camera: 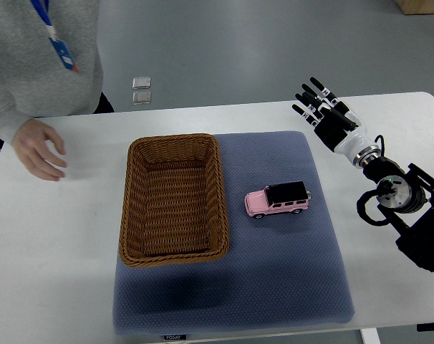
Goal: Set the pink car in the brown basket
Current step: 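Swing the right hand over the mat toward the pink toy car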
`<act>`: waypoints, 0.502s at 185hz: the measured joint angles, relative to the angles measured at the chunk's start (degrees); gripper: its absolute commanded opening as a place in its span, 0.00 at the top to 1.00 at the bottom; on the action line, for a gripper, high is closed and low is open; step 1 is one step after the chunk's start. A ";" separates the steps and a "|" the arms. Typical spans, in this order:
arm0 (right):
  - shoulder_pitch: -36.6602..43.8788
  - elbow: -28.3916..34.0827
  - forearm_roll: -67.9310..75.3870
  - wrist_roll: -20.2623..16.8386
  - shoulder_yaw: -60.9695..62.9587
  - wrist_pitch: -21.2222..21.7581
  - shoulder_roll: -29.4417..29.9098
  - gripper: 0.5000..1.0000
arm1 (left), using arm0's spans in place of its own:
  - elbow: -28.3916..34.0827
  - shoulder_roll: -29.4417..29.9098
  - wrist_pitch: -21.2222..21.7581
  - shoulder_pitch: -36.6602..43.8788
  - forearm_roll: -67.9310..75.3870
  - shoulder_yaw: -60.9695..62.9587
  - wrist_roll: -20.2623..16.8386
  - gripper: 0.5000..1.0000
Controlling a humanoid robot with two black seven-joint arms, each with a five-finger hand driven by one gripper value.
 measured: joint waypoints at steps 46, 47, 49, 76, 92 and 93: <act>0.32 0.00 0.00 0.00 -0.07 0.03 -0.37 0.17 | -0.16 0.00 0.00 0.00 -0.03 -0.07 0.00 0.00; 0.34 0.00 0.00 0.00 -0.09 0.04 -0.39 0.17 | -0.16 0.00 0.00 -0.01 -0.04 -0.07 0.00 0.00; 0.38 0.00 0.00 0.00 -0.12 0.06 -0.43 0.17 | -0.17 0.00 0.00 -0.01 -0.05 -0.07 0.00 0.00; 1.79 0.40 -3.91 -0.30 -2.79 0.39 -1.75 0.17 | -0.24 0.00 0.00 -0.05 -0.08 -0.01 0.00 0.00; 4.43 0.90 -12.24 -0.65 -6.46 0.42 -3.87 0.17 | -0.31 0.00 0.00 -0.07 -0.08 0.00 0.00 0.00; 4.64 0.93 -12.84 -0.70 -6.73 0.43 -4.00 0.17 | -0.32 0.00 0.00 -0.08 -0.08 0.00 0.00 0.00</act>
